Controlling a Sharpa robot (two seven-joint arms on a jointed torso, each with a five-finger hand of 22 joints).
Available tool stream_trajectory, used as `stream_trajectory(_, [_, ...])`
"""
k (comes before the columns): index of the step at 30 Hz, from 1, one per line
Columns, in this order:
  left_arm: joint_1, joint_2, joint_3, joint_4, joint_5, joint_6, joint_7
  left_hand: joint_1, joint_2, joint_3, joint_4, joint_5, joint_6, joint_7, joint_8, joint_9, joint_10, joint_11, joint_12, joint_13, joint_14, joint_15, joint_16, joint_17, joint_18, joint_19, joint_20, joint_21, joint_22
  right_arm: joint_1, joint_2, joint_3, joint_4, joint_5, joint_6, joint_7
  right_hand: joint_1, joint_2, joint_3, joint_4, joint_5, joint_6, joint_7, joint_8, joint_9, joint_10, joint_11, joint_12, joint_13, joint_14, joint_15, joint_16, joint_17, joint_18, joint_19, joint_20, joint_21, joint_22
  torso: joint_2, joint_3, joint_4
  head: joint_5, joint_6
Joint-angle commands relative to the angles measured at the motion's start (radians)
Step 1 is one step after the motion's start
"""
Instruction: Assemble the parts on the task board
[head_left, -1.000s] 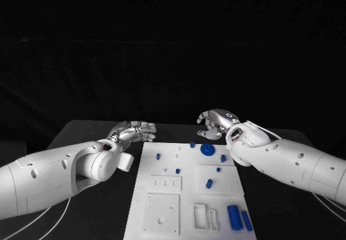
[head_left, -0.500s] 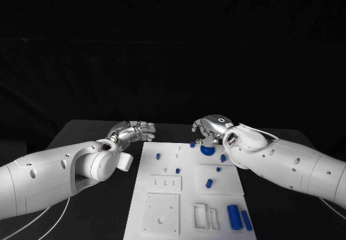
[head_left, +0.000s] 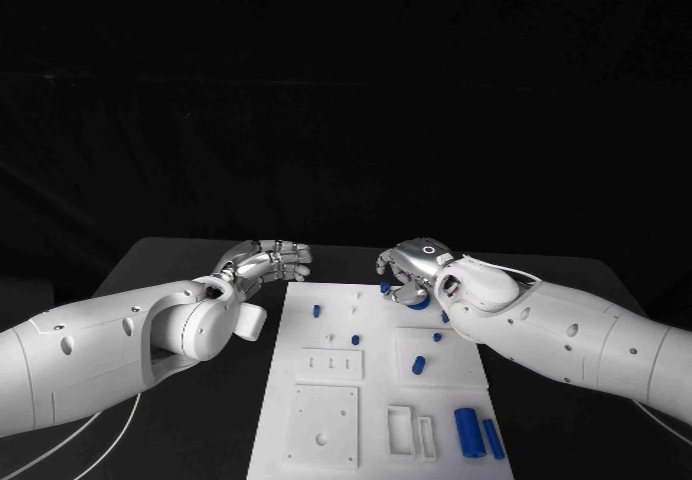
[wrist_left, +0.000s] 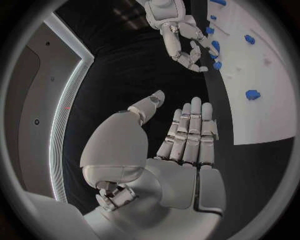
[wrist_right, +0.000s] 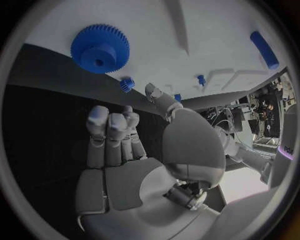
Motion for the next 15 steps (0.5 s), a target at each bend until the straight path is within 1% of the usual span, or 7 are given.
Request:
stream_trajectory(1, [0.001, 0.003, 0.001, 0.001, -0.004, 0.016, 0.008, -0.007, 0.001, 0.002, -0.005, 0.003, 0.004, 0.007, -0.004, -0.001, 0.005, -0.001, -0.004, -0.001, -0.002, 0.007, -0.005, 0.001, 0.015, -0.008, 0.002, 0.003, 0.021, -0.003, 0.005, -0.002, -0.006, -0.033, 0.022, -0.025, -0.012, 0.001, -0.007, 0.003, -0.001, 0.134, -0.005, -0.003, -0.002, -0.042, -0.019, 0.005, -0.002, 0.003, -0.006, -0.005, 0.002, 0.069, 0.001, 0.003, 0.003, 0.014, 0.000, -0.0007, -0.0009, 0.001, -0.002])
stream_trajectory(8, [0.001, 0.004, 0.001, -0.001, -0.004, 0.017, 0.007, -0.007, 0.001, 0.002, -0.005, 0.003, 0.004, 0.008, -0.004, -0.001, 0.005, -0.001, -0.004, -0.001, -0.002, 0.007, -0.005, 0.002, 0.015, -0.008, 0.003, 0.003, 0.021, -0.007, 0.021, -0.005, -0.036, -0.033, 0.027, -0.035, -0.022, 0.005, -0.008, 0.015, -0.001, 0.136, -0.006, -0.005, -0.003, -0.042, -0.019, 0.005, -0.003, 0.003, -0.007, -0.006, 0.003, 0.069, 0.001, 0.003, 0.002, 0.012, 0.000, -0.0007, 0.0000, 0.000, -0.003])
stream_trajectory(10, [0.001, 0.005, 0.001, -0.002, -0.004, 0.017, 0.007, -0.007, 0.001, 0.002, -0.005, 0.003, 0.004, 0.008, -0.004, -0.001, 0.005, -0.001, -0.004, -0.001, -0.002, 0.007, -0.005, 0.002, 0.015, -0.008, 0.003, 0.003, 0.021, -0.009, 0.025, -0.005, -0.043, -0.033, 0.028, -0.035, -0.024, 0.011, -0.005, 0.023, -0.001, 0.136, -0.006, -0.005, -0.004, -0.042, -0.019, 0.005, -0.004, 0.003, -0.007, -0.007, 0.004, 0.069, 0.002, 0.002, 0.001, 0.012, -0.001, -0.0004, -0.0008, 0.001, -0.003])
stream_trajectory(12, [0.001, 0.006, 0.001, -0.002, -0.004, 0.018, 0.007, -0.007, 0.001, 0.002, -0.005, 0.003, 0.004, 0.008, -0.004, -0.001, 0.005, -0.001, -0.004, -0.001, -0.002, 0.007, -0.005, 0.002, 0.015, -0.008, 0.003, 0.003, 0.021, -0.009, 0.030, -0.005, -0.050, -0.033, 0.030, -0.037, -0.024, 0.015, 0.000, 0.030, -0.001, 0.137, -0.006, -0.006, -0.004, -0.042, -0.020, 0.005, -0.004, 0.004, -0.007, -0.008, 0.004, 0.069, 0.002, 0.002, 0.001, 0.011, 0.000, -0.0003, -0.0004, 0.001, -0.004])
stream_trajectory(15, [0.001, 0.007, 0.001, -0.004, -0.004, 0.019, 0.006, -0.008, 0.001, 0.002, -0.005, 0.003, 0.004, 0.008, -0.004, -0.001, 0.005, -0.001, -0.004, -0.001, -0.002, 0.007, -0.005, 0.002, 0.015, -0.008, 0.003, 0.003, 0.021, -0.011, 0.038, -0.006, -0.062, -0.031, 0.034, -0.039, -0.028, 0.027, 0.015, 0.054, -0.001, 0.139, -0.006, -0.007, -0.005, -0.042, -0.020, 0.005, -0.006, 0.005, -0.007, -0.009, 0.006, 0.069, 0.003, 0.002, 0.000, 0.010, 0.000, -0.0002, 0.0001, 0.001, -0.003])
